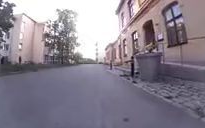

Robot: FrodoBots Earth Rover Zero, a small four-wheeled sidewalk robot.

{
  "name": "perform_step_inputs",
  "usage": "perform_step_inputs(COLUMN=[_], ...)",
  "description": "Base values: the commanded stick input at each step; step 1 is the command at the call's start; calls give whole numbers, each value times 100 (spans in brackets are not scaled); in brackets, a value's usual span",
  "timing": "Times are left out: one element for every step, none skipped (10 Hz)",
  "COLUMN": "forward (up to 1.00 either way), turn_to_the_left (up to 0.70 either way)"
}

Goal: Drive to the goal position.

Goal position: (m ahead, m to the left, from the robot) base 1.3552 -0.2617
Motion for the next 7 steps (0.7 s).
perform_step_inputs(forward=[70,70,70,70,70,70,70], turn_to_the_left=[0,0,0,0,0,0,0])
